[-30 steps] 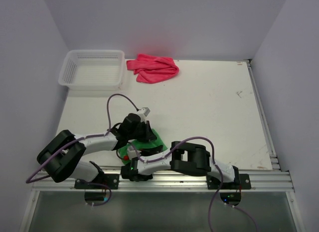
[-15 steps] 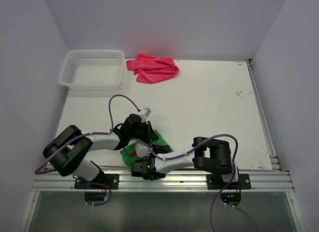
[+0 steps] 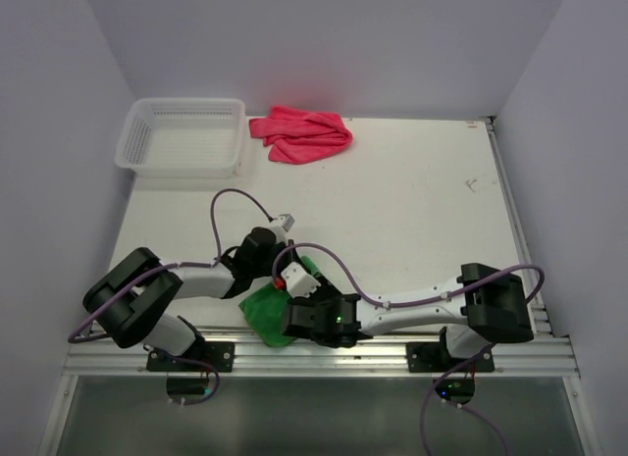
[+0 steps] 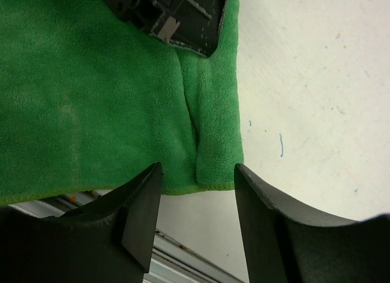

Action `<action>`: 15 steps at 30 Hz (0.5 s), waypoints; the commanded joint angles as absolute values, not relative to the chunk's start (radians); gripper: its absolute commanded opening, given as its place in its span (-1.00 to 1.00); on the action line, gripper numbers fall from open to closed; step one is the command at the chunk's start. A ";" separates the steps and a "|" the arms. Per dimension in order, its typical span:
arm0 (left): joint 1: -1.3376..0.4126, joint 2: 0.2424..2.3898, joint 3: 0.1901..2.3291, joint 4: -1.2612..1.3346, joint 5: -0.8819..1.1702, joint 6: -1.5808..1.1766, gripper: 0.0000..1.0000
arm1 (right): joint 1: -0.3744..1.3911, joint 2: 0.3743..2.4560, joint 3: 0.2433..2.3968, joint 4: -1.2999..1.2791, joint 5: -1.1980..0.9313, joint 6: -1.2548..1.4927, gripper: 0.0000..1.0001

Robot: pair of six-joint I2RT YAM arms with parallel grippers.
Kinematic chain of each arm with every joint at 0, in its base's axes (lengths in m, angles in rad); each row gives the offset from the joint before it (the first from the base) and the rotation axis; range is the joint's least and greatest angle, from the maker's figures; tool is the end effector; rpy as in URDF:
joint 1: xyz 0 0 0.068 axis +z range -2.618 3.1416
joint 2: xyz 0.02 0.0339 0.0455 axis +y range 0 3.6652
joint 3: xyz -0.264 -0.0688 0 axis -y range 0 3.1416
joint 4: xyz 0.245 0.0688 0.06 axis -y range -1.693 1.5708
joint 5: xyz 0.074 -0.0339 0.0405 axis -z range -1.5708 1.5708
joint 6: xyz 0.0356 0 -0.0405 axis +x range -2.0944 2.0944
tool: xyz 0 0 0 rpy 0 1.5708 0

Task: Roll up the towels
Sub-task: Roll the towel

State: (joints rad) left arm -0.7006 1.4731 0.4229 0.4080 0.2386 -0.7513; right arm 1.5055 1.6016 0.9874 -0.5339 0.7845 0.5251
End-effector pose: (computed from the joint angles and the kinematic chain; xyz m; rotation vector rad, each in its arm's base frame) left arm 0.1896 -0.1709 0.1285 0.0833 2.4053 -1.0141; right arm 0.0449 0.3013 0.1947 -0.8889 2.0927 -0.0812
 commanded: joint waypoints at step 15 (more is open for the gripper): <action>-0.687 1.454 0.371 0.382 0.176 -0.749 -0.99 | 1.172 1.236 0.686 -0.075 0.244 0.561 0.13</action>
State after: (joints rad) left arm -0.7002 1.4605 0.3943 0.4473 0.2314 -0.7670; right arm 1.2625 1.2488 0.7021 -0.2031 0.4240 0.5426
